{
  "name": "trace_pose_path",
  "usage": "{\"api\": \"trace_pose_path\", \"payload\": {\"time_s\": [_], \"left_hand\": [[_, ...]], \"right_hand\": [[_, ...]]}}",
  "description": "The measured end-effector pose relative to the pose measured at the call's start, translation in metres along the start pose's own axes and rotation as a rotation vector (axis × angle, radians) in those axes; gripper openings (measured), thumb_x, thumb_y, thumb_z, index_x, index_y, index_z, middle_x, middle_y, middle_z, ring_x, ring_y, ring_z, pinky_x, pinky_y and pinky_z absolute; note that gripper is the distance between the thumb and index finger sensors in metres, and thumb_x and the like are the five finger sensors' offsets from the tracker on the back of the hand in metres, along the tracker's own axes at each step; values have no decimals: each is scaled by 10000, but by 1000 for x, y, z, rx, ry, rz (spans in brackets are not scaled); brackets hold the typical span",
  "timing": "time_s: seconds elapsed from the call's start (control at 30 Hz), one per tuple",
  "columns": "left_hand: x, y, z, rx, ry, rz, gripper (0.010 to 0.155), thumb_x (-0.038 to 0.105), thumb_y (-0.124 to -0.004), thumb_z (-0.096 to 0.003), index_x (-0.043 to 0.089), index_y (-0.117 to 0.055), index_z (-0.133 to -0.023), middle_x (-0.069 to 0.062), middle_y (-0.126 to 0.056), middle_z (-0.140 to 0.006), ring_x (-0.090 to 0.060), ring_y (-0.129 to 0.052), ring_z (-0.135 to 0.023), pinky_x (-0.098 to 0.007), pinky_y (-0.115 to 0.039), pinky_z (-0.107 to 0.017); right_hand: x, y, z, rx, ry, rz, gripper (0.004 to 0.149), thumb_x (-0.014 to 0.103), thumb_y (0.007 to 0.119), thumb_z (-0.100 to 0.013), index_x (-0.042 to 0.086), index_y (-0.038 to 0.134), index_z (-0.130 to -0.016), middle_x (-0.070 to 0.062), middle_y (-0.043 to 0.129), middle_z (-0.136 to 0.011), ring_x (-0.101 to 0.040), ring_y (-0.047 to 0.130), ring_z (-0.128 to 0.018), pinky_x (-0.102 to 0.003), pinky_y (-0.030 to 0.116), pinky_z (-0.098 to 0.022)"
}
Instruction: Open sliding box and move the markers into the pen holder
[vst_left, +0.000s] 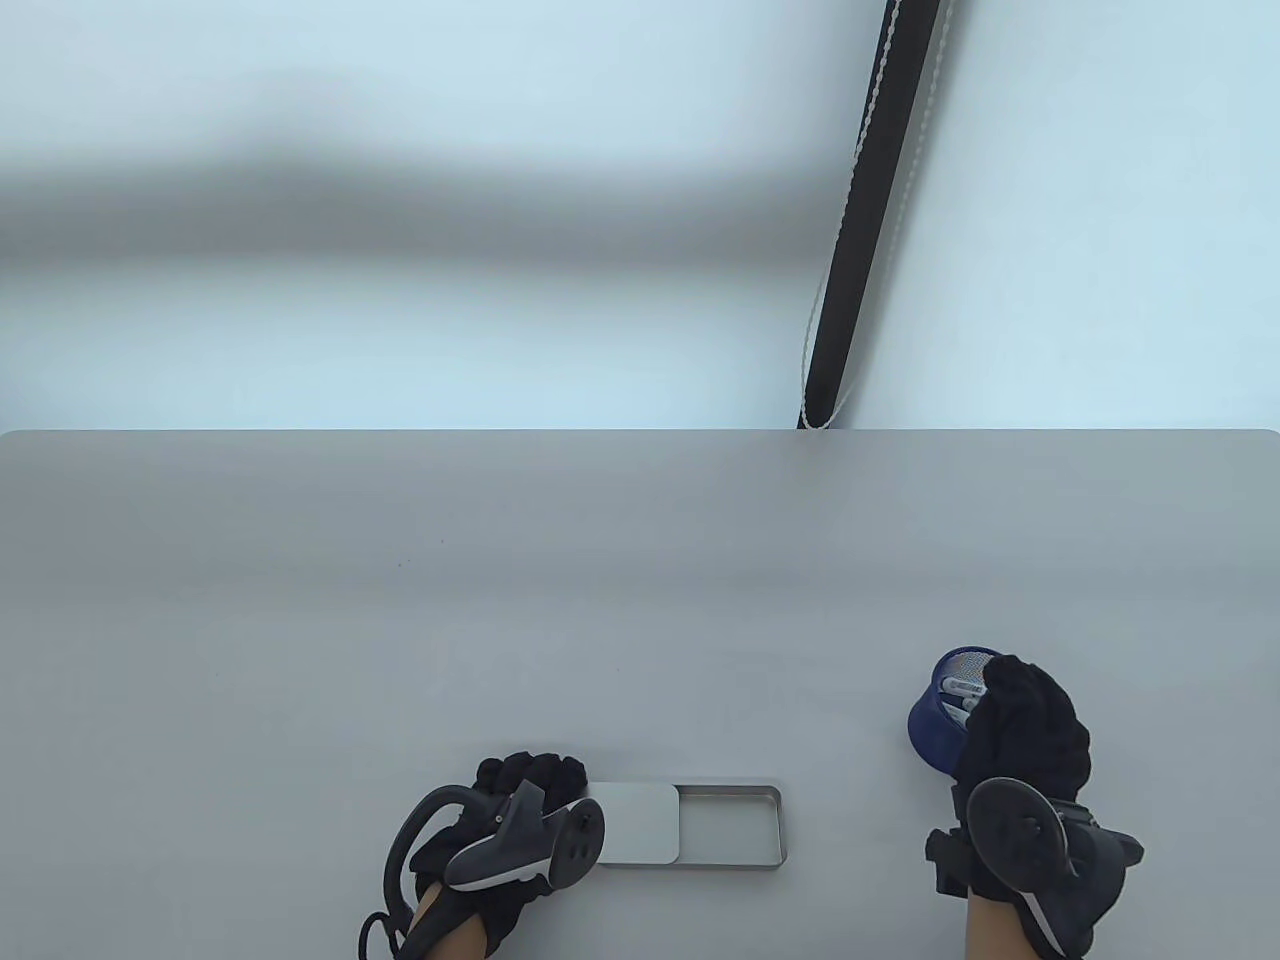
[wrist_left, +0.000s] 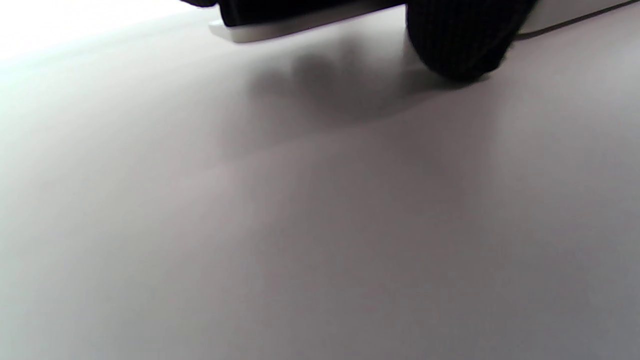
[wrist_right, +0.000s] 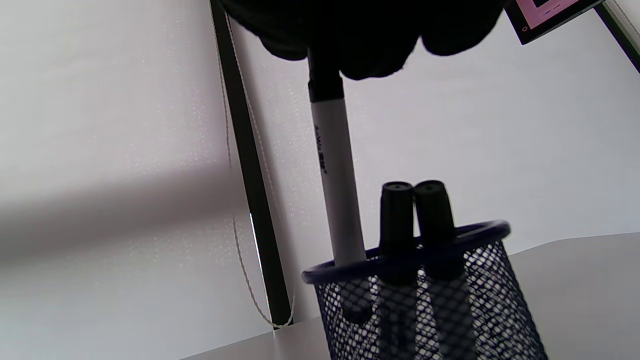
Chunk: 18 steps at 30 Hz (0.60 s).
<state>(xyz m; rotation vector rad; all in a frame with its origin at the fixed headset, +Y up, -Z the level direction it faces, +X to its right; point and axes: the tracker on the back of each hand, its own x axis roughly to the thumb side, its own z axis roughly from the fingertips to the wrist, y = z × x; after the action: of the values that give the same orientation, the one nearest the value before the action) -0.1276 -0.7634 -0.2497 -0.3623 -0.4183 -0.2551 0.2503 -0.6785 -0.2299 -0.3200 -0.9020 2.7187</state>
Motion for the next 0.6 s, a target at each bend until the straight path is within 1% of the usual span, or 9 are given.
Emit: {"api": "trace_pose_path", "payload": {"time_s": [0.13, 0.43, 0.6], "left_hand": [[0, 0, 0, 0, 0, -2, 761, 603, -650, -470, 270, -330, -1075, -11, -437, -1166, -252, -559, -1079, -426, -540, -834], [0, 0, 0, 1, -2, -5, 761, 603, -649, -469, 270, -331, -1075, -15, -437, -1166, -254, -559, -1079, -425, -540, -834], [0, 0, 0, 1, -2, -5, 760, 602, -649, -470, 268, -331, -1075, -12, -437, -1166, -253, -559, -1079, -426, -538, -835]], "right_hand": [[1, 11, 2, 53, -11, 32, 355, 147, 690, -616, 95, 665, -966, -223, 681, -956, -358, 797, -755, -591, 630, -623], [2, 28, 5, 138, -17, 128, 353, 146, 699, -616, 101, 685, -966, -218, 704, -955, -397, 777, -776, -610, 589, -629], [3, 32, 5, 173, -18, 157, 358, 145, 702, -616, 95, 693, -970, -222, 713, -957, -423, 758, -793, -625, 566, -632]]}}
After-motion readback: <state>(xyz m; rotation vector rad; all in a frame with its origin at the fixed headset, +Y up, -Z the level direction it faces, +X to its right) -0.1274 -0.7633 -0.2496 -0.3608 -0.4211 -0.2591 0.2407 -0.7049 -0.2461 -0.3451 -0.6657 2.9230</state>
